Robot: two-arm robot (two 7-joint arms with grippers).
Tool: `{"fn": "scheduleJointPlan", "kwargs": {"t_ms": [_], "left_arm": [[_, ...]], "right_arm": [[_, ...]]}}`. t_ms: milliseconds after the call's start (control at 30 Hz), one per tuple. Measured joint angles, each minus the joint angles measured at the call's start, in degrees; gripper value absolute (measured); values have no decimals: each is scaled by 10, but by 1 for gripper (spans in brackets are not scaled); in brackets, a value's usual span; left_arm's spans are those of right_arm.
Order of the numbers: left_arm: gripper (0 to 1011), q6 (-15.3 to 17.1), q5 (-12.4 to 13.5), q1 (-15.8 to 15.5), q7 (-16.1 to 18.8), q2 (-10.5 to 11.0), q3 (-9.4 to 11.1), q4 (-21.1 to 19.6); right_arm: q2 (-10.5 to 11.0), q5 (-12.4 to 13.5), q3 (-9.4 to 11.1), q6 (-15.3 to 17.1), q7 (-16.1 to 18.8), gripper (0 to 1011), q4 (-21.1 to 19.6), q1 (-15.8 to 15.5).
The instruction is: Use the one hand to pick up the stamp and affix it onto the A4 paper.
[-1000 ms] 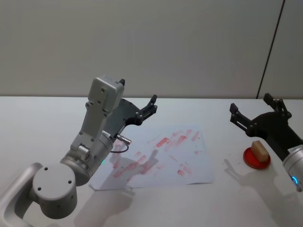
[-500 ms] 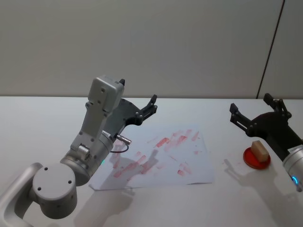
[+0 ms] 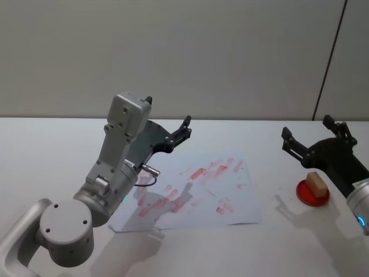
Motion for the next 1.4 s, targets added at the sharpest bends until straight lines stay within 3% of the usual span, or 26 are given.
{"fn": "scheduleJointPlan", "kwargs": {"t_ms": [267,567,733,1033,1400], "left_arm": [[1002,0,0,0,0,0,0,0],[1003,0,0,0,0,0,0,0],[1003,0,0,0,0,0,0,0],[1003,0,0,0,0,0,0,0],[1003,0,0,0,0,0,0,0]], "right_arm": [[24,20,16,-2,-30,1001,-28,-38],[78,69,53,-1,-90,1001,-87,-135],[94,87,65,13,-107,1001,-105,-166],[103,101,72,57,-112,1001,-111,-172],[88,95,65,128,-92,1001,-78,-123]]}}
